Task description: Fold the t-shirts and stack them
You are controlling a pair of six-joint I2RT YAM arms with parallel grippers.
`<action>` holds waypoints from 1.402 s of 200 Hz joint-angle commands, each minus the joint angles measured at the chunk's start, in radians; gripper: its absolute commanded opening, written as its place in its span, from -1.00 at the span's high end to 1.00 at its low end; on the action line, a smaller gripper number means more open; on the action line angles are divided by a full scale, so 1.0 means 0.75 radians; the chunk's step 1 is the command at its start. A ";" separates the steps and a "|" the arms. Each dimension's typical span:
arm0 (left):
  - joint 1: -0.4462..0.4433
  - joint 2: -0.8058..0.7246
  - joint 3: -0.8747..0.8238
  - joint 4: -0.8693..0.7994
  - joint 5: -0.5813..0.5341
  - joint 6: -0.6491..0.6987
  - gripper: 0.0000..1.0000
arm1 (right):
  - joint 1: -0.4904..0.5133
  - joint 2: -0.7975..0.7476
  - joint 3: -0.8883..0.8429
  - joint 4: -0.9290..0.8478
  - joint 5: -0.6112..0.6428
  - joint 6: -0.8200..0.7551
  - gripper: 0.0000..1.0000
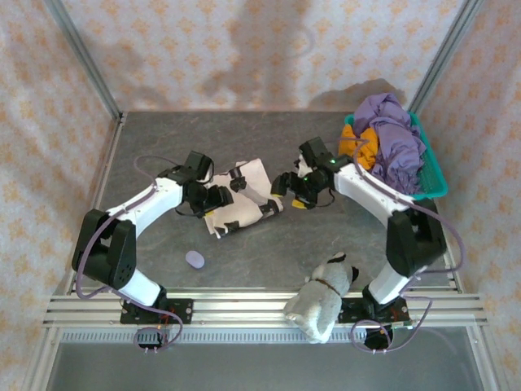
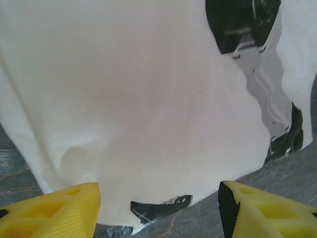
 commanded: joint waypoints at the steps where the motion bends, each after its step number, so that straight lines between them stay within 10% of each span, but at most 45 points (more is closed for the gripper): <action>1: 0.041 0.001 0.037 -0.096 -0.098 -0.008 -0.31 | -0.004 0.187 0.135 -0.017 0.032 -0.072 -0.56; 95: 0.337 -0.201 0.033 -0.239 -0.194 0.164 -0.38 | 0.069 0.468 0.159 0.096 -0.128 -0.007 -0.51; 160: 0.334 -0.216 -0.042 -0.203 -0.158 0.154 -0.34 | 0.287 0.379 -0.053 0.257 -0.150 0.205 -0.46; 280: 0.125 -0.131 -0.002 -0.150 -0.206 0.042 -0.32 | 0.223 0.267 0.147 0.019 0.002 0.112 -0.50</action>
